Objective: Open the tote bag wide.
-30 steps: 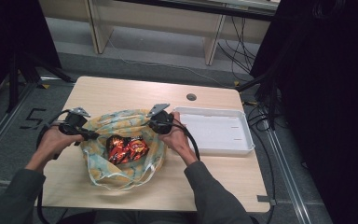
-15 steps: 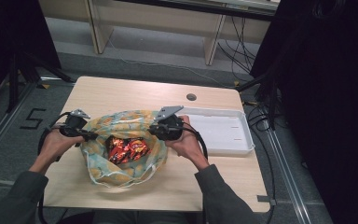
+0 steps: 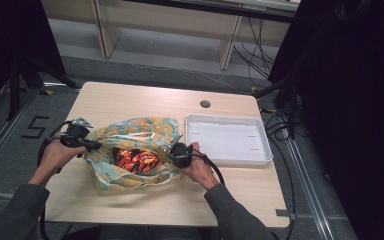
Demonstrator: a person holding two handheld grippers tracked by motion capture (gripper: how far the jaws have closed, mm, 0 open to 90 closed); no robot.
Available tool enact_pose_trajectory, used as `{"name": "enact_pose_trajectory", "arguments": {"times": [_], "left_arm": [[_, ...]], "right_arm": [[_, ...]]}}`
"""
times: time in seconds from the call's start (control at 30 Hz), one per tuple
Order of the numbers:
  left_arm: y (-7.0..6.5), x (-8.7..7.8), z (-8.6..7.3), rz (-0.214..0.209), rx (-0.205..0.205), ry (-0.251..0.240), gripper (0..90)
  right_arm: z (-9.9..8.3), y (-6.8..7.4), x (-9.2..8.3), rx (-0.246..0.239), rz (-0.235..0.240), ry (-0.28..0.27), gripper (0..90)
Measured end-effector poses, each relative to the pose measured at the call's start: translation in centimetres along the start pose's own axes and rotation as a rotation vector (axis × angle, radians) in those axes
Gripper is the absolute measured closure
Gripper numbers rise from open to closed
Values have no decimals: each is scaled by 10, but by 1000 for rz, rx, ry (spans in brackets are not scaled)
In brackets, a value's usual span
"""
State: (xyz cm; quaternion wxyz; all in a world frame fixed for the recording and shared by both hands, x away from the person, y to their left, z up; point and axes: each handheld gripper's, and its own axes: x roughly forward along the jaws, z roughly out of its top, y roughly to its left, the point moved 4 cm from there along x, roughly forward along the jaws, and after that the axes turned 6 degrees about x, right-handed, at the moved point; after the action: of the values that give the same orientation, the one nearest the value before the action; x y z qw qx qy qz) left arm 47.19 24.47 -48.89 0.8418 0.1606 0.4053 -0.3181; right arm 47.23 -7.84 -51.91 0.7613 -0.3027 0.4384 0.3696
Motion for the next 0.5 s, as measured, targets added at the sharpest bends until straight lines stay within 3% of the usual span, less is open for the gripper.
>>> {"name": "enact_pose_trajectory", "arguments": {"times": [0.07, 0.1, 0.2, 0.3, 0.33, 0.37, 0.47, 0.5], "left_arm": [[-3, 0, -2, -11, 6, 13, 843], [-7, -2, -2, -7, 0, 6, 770], [-16, -18, 3, -20, 16, -11, 639], [-29, -37, 7, -27, 20, -16, 446], [-33, -45, 8, -30, 32, -16, 404], [-37, -52, 9, -33, 38, -26, 377], [-49, -70, 14, -3, 39, -77, 380], [-54, -74, 16, -6, 59, -92, 419]], "right_arm": [[4, 0, -5, 4, 18, -32, 900], [5, 1, -10, 13, 19, -53, 900], [11, 6, -29, 21, 48, -125, 900], [17, 7, -42, 3, 77, -186, 893], [17, 10, -45, 36, 87, -198, 891], [19, 10, -47, 15, 79, -211, 890], [21, 13, -51, 39, 102, -233, 888], [23, 12, -50, 5, 99, -249, 888]]}}
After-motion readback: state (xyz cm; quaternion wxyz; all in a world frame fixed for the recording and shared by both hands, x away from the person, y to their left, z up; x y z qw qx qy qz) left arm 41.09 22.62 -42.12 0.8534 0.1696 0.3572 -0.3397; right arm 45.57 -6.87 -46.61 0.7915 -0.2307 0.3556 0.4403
